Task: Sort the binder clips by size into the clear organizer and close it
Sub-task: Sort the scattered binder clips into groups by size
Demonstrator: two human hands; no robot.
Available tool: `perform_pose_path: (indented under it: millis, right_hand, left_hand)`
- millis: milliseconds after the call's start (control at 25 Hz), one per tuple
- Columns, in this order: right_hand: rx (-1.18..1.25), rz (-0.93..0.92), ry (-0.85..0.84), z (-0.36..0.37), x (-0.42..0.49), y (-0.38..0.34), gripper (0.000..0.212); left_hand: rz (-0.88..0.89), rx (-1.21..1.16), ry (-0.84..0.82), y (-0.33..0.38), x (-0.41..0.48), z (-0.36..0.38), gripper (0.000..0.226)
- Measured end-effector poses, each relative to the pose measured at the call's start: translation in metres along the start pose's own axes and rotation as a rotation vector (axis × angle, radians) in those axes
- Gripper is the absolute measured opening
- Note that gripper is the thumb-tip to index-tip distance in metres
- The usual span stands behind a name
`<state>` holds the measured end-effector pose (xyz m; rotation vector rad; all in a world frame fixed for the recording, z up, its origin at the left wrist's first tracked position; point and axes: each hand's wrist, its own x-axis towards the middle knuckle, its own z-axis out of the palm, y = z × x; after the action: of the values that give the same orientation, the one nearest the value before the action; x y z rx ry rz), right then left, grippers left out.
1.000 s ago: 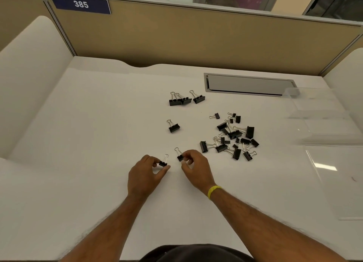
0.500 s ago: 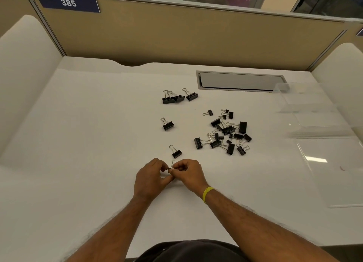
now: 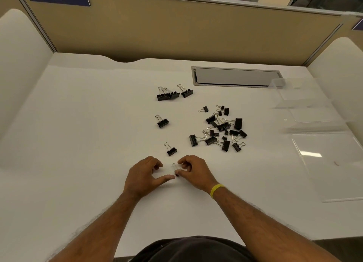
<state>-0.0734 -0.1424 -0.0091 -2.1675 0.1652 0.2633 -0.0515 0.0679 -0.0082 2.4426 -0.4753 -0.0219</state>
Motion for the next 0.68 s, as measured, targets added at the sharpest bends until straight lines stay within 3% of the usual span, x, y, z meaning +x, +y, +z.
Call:
perform_pose_path:
  millis: [280, 480, 680]
  right_hand:
    - [-0.16, 0.032, 0.213, -0.045, 0.026, 0.008, 0.028]
    - [-0.515, 0.072, 0.034, -0.061, 0.065, -0.01, 0.058]
    - [-0.73, -0.035, -0.011, -0.05, 0.073, -0.012, 0.039]
  left_hand:
    - [-0.026, -0.011, 0.065, -0.001, 0.014, 0.001, 0.044]
    - [-0.068, -0.001, 0.076, 0.0, 0.024, 0.006, 0.036]
    - [-0.075, 0.009, 0.083, -0.005, 0.029, 0.006, 0.038]
